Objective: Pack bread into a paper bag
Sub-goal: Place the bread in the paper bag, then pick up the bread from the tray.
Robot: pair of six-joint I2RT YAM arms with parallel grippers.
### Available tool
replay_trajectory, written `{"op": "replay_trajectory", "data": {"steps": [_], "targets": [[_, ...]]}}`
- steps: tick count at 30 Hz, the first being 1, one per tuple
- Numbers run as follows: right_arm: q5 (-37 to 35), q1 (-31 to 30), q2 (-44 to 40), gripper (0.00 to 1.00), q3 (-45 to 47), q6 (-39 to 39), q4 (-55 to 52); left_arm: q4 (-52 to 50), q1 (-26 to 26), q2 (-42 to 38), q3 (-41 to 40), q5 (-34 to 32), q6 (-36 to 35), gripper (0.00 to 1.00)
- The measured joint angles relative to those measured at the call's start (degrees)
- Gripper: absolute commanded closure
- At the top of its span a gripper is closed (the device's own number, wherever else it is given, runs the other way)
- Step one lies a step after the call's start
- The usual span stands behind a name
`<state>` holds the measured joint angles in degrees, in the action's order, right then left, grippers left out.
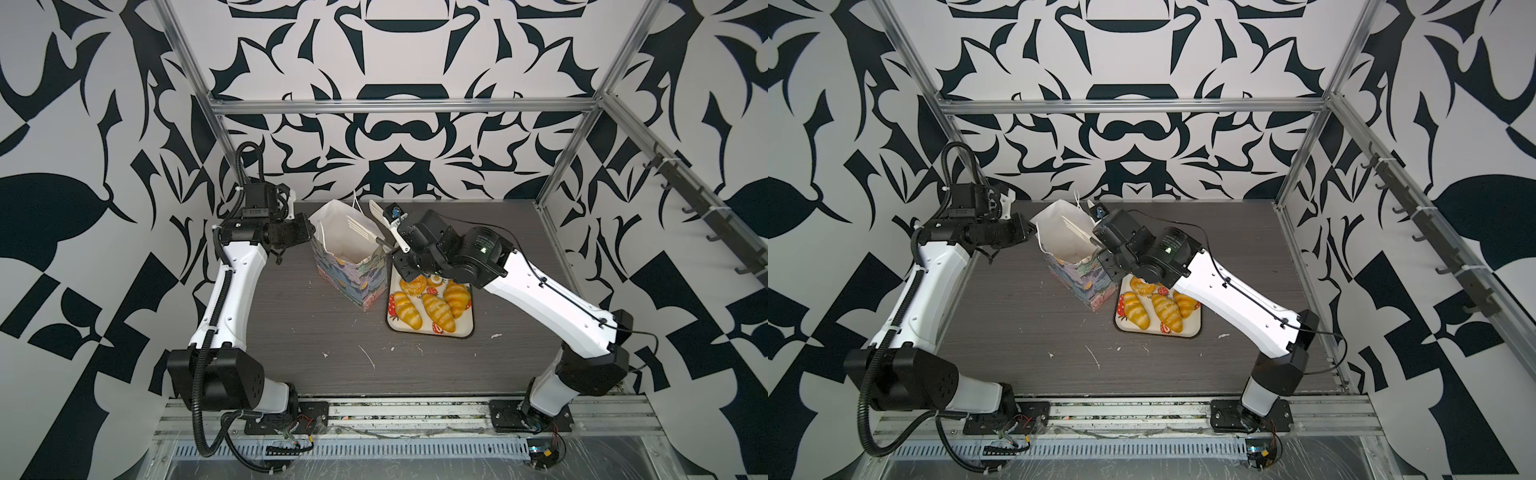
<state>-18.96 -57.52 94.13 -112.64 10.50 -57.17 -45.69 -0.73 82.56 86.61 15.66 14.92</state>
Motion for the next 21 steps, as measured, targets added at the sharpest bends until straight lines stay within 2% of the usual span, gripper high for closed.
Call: {"op": "replay_trajectory", "data": {"steps": [10,21], "targets": [[-5.9,1.3,-11.1,0.49,6.8,-0.3,-0.2,0.0,0.0,0.3,0.0,0.0,0.0,0.79],[-6.0,8.9,-15.1,0.49,15.2,1.2,-1.9,0.0,0.0,0.3,0.0,0.0,0.0,0.79]]}}
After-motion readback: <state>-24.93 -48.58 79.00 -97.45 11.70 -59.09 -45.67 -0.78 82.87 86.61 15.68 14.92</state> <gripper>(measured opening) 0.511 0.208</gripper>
